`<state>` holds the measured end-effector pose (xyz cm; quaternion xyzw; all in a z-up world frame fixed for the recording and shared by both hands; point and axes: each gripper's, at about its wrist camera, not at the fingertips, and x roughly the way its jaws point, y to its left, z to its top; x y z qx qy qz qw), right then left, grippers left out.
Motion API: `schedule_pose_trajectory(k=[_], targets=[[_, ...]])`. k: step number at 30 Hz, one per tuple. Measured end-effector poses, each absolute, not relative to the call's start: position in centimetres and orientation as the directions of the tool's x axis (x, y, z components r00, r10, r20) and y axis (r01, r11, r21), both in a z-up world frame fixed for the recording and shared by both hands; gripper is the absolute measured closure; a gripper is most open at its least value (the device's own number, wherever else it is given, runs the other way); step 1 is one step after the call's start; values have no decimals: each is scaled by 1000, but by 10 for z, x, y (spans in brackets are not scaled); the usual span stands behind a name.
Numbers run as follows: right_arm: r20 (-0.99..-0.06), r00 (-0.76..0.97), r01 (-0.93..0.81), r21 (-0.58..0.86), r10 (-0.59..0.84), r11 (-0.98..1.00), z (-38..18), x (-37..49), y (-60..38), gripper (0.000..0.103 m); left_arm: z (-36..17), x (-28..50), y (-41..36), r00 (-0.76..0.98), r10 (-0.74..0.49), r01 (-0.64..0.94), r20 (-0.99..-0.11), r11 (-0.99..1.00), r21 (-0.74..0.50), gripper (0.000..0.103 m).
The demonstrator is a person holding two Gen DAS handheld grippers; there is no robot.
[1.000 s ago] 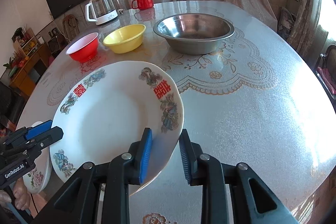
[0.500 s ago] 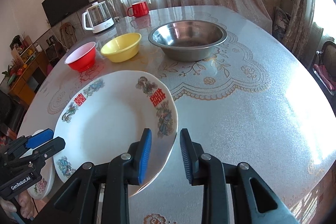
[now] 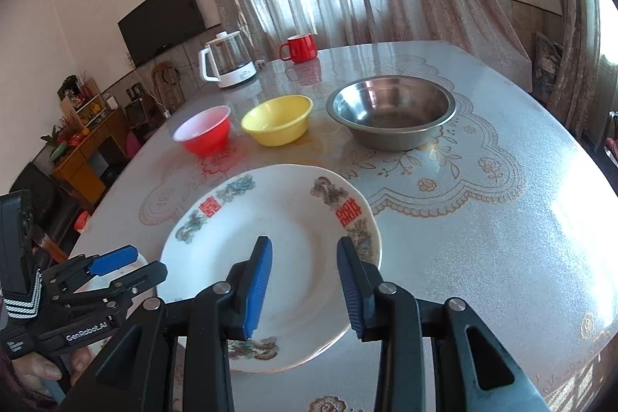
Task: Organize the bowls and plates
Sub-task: 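Open both grippers and move them to the rose-print plate rim, then close both grippers on the rose-print plate rim and lift it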
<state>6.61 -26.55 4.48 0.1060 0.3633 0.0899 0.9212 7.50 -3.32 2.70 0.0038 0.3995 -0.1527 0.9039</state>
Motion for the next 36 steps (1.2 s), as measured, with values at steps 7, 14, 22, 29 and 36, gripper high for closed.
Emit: schedule_pose_trajectory(k=[7, 14, 22, 29, 36], targets=[[-639, 664, -219, 329, 388, 918, 47, 58, -245, 68, 28, 76, -4, 666, -222, 192, -713, 974, -124, 41], [-609, 532, -438, 397, 588, 807, 57, 47, -198, 68, 29, 76, 36, 689, -195, 119, -698, 981, -156, 41], [-696, 337, -475, 456, 635, 752, 14, 44, -143, 78, 21, 63, 86, 698, -174, 58, -694, 981, -187, 44], [-729, 335, -425, 448, 597, 786, -8, 46, -137, 84, 10, 41, 114, 684, -211, 94, -698, 975, -203, 50], [-730, 341, -393, 462, 593, 795, -18, 56, -135, 84, -5, 33, 115, 643, -265, 133, -718, 962, -236, 53]])
